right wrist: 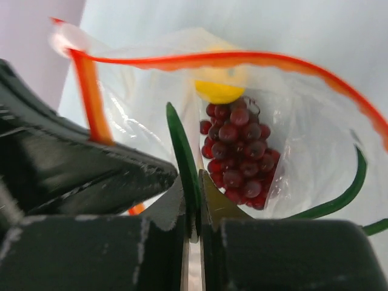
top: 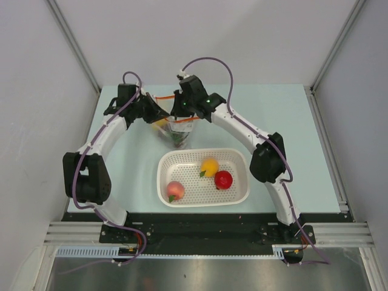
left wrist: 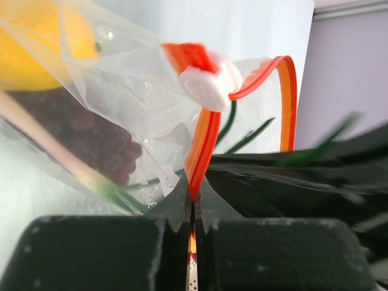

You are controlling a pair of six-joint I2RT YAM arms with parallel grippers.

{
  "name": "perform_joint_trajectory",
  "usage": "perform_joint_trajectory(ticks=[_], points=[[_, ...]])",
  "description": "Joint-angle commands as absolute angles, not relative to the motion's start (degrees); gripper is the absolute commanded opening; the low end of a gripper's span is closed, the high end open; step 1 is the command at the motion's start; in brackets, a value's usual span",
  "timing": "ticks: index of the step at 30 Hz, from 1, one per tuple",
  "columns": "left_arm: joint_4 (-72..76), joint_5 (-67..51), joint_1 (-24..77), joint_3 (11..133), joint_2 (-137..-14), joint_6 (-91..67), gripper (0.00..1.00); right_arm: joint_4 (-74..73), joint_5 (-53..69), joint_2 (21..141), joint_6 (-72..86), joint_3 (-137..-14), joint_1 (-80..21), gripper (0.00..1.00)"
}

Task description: Open the zip-top bag and remove the fake food

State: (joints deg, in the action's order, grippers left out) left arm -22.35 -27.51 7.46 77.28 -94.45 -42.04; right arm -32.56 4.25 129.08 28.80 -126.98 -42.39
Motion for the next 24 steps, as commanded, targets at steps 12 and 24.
perform_joint_trajectory(ticks=[12,24], points=[[-20.74,-27.25,7.21,78.05,-94.66,-41.93,0.00,-29.18,2.37,122.97,24.78,-142.99,-43.50,0.00],[-21.01,-27.25,6.68,77.96,-94.48,-41.48,0.00,-28.74,-1.65,115.67,23.21,-142.65,-42.54,0.00]])
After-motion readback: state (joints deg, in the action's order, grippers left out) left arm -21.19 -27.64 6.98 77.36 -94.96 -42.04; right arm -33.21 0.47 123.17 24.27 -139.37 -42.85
